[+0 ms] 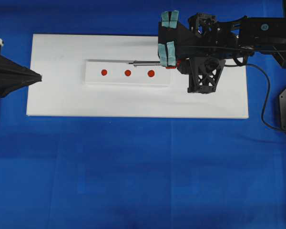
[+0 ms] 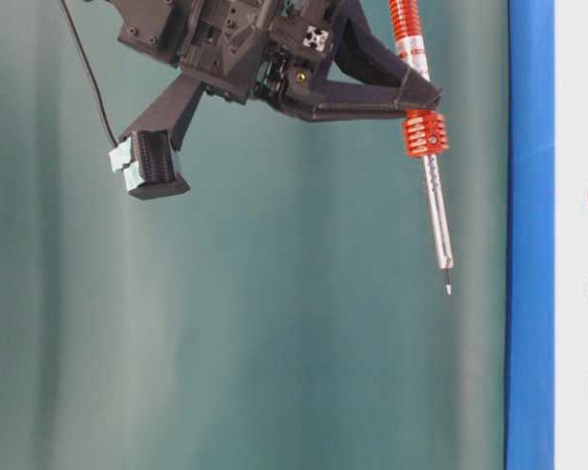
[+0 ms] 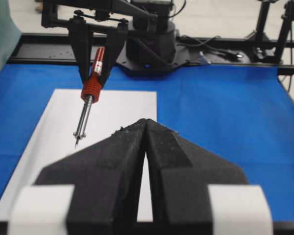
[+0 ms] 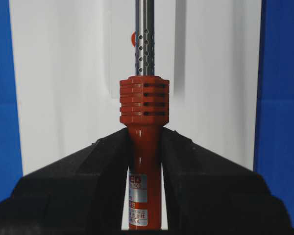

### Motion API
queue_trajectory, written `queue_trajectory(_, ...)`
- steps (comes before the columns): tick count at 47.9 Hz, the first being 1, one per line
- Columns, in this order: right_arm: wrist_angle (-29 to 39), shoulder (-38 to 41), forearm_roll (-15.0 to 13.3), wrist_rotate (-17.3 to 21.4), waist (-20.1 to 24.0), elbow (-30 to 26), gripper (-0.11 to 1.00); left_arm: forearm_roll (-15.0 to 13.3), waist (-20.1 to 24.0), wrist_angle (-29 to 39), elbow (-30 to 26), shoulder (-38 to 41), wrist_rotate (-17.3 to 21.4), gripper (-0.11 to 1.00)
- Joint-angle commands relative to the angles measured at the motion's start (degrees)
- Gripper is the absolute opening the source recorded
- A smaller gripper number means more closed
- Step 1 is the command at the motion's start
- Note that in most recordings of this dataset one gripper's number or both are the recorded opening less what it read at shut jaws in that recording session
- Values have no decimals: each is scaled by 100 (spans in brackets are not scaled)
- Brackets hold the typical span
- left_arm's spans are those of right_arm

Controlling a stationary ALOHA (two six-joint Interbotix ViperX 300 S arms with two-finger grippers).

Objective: Touch the tip of the soldering iron to the mark.
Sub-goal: 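Raise the iron tip off the strip and shift right, then lower the iron tip onto the middle red dot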

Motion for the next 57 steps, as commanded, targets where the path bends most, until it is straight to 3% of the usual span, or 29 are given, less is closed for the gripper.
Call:
queue_trajectory(1,-18,-149,-9,18,9,-62,7,9,18,-26,-53,26,-9,0)
queue_trajectory(57,-105,176,0,18,9,-53,7,9,9,-35,-53,26,-9,0)
